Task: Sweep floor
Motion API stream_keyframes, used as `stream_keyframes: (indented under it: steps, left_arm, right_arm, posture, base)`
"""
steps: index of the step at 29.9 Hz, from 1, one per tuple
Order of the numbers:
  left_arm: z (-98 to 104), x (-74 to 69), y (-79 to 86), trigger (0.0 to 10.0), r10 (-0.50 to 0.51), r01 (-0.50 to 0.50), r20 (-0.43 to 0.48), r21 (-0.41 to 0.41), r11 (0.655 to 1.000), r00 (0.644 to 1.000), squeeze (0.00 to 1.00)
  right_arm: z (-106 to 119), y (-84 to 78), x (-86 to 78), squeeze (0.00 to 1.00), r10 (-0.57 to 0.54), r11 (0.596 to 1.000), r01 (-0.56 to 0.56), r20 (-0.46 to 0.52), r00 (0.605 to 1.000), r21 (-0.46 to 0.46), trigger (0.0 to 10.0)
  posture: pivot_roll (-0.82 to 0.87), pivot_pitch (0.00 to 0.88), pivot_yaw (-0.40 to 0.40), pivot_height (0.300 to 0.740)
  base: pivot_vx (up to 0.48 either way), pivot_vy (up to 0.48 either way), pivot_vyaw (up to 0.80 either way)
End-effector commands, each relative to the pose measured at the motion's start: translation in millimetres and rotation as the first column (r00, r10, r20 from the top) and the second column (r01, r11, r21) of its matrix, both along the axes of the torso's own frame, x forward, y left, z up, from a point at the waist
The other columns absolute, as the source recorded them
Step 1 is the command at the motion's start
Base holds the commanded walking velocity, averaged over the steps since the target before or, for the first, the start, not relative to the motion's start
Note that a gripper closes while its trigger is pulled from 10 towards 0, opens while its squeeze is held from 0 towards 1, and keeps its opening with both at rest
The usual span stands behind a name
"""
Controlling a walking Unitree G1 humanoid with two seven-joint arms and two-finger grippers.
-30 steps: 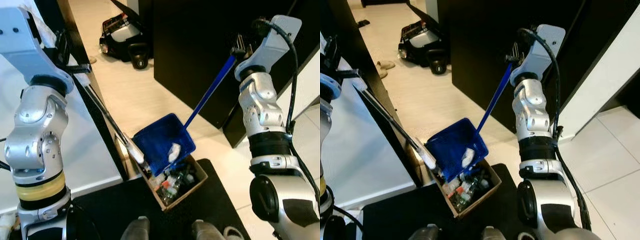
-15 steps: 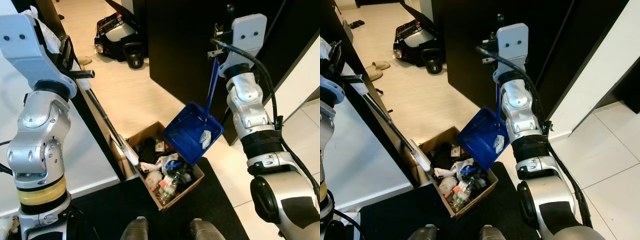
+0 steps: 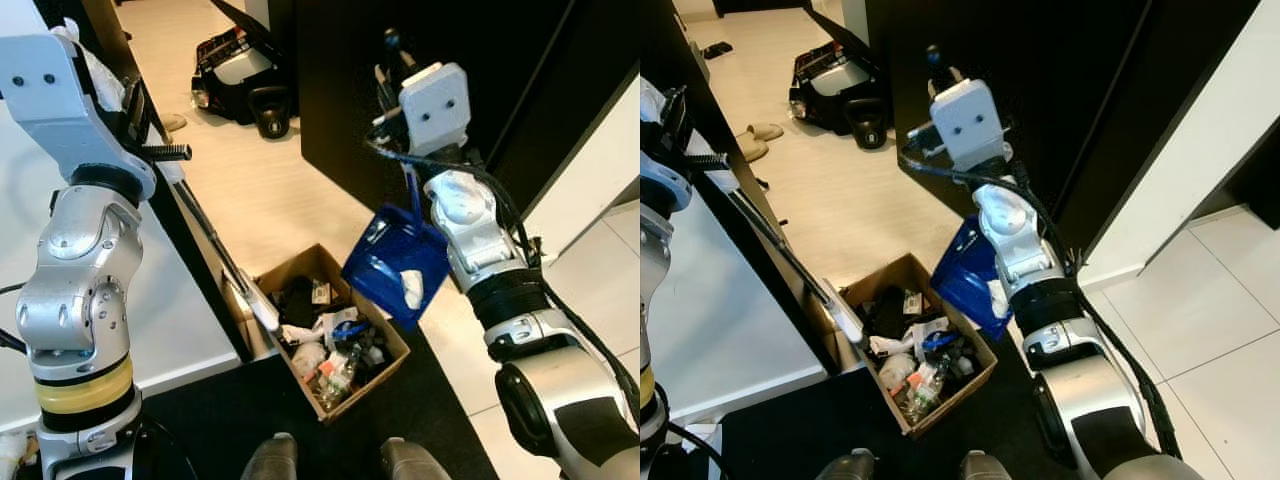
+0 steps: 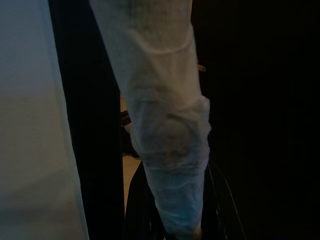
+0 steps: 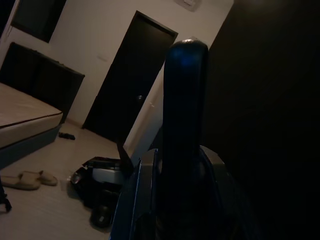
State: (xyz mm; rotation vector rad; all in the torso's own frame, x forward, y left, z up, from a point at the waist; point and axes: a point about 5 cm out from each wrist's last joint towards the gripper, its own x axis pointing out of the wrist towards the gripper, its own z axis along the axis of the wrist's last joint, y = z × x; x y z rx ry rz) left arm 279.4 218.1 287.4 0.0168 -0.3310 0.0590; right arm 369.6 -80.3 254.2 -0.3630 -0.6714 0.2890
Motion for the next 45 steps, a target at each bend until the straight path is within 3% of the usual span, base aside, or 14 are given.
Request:
stream_keyframes:
  steps: [1, 4, 6, 12, 14, 15, 24, 25, 30, 32, 37, 40, 45]
  left_arm:
    - [3, -4.8, 3.1, 10.0, 0.059, -0.06, 0.026, 0.036, 0.998, 0.998, 0.0]
    - [2, -4.5, 2.1, 10.0, 0.057, -0.058, 0.025, 0.035, 0.998, 0.998, 0.0]
    - [2, -4.1, 1.0, 10.0, 0.055, -0.056, 0.026, 0.034, 0.998, 0.998, 0.0]
    - [2, -4.2, 0.7, 10.0, 0.055, -0.055, 0.028, 0.032, 0.998, 0.998, 0.0]
    - [2, -4.0, 0.4, 10.0, 0.055, -0.056, 0.03, 0.032, 0.998, 0.998, 0.0]
    - [2, -4.0, 0.1, 10.0, 0.054, -0.055, 0.031, 0.032, 0.998, 0.998, 0.0]
    - [2, -6.1, 0.3, 10.0, 0.06, -0.061, 0.037, 0.027, 0.998, 0.998, 0.0]
    - [2, -6.0, 0.1, 10.0, 0.059, -0.06, 0.037, 0.026, 0.998, 0.998, 0.0]
    - [3, -5.1, -1.7, 10.0, 0.054, -0.055, 0.042, 0.024, 0.998, 0.998, 0.0]
    - [3, -5.2, -2.1, 10.0, 0.053, -0.055, 0.044, 0.026, 0.998, 0.998, 0.0]
    - [4, -6.5, -1.2, 10.0, 0.057, -0.058, 0.045, 0.028, 0.998, 0.997, 0.0]
    - [0, -8.0, -1.1, 10.0, 0.057, -0.058, 0.026, 0.039, 0.998, 0.998, 0.0]
    - [-6, -9.8, -6.9, 10.0, 0.004, -0.003, -0.011, 0.086, 0.996, 1.0, 0.0]
  right_arm:
    - [10, 8.1, -6.6, 0.0, 0.036, 0.999, -0.034, 0.089, 0.995, -0.024, 10.0]
    - [8, 10.9, -7.3, 0.0, 0.057, 0.998, -0.058, 0.07, 0.996, 0.012, 10.0]
    - [6, 9.5, -4.7, 0.0, 0.055, 0.993, -0.058, 0.023, 0.998, 0.103, 10.0]
    - [14, 8.4, -4.2, 0.0, 0.01, 0.987, -0.019, 0.063, 0.998, 0.157, 10.0]
    - [15, 6.9, 1.3, 0.0, 0.005, 0.962, -0.007, 0.005, 1.0, 0.274, 10.0]
    - [16, 6.4, 2.6, 0.0, -0.003, 0.959, 0.003, 0.0, 1.0, 0.285, 10.0]
    - [23, 10.2, -2.2, 0.0, -0.036, 0.987, 0.017, 0.122, 0.992, 0.161, 10.0]
    - [25, 12.8, -5.3, 0.0, -0.053, 0.993, 0.032, 0.175, 0.983, 0.118, 10.0]
    - [21, 27.2, -7.7, 0.0, 0.017, 0.99, -0.037, 0.147, 0.989, 0.134, 10.0]
    - [19, 28.0, -4.4, 0.0, 0.026, 0.98, -0.044, 0.093, 0.995, 0.196, 10.0]
    - [18, 16.9, 4.9, 0.0, 0.002, 0.955, -0.004, 0.004, 1.0, 0.296, 10.0]
    - [16, -11.4, 14.6, 0.0, -0.05, 0.913, 0.082, -0.09, 0.995, 0.399, 10.0]
    - [14, -32.0, 16.5, 0.0, -0.108, 0.901, 0.15, -0.124, 0.986, 0.407, 10.0]
  posture:
    - [0.12, 0.061, -0.009, 0.74]
    - [0.12, 0.061, -0.01, 0.74]
    - [0.13, 0.06, -0.014, 0.74]
    - [0.13, 0.059, -0.016, 0.74]
    - [0.13, 0.057, -0.021, 0.74]
    - [0.13, 0.057, -0.021, 0.74]
    - [0.13, 0.058, -0.029, 0.74]
    - [0.14, 0.058, -0.031, 0.74]
    - [0.14, 0.057, -0.03, 0.74]
    - [0.14, 0.057, -0.032, 0.74]
    - [0.15, 0.058, -0.034, 0.74]
    - [0.14, 0.061, -0.034, 0.74]
    - [0.14, 0.065, -0.031, 0.74]
  base:
    - [0.0, 0.0, 0.0]
    - [0.0, 0.0, 0.0]
    - [0.0, 0.0, 0.0]
    - [0.0, 0.0, 0.0]
    - [0.0, 0.0, 0.0]
    - [0.0, 0.0, 0.0]
    - [0.0, 0.0, 0.0]
    - [0.0, 0.0, 0.0]
    - [0.0, 0.0, 0.0]
    - [0.0, 0.0, 0.0]
    - [0.0, 0.0, 0.0]
    - [0.0, 0.0, 0.0]
    - [0.0, 0.0, 0.0]
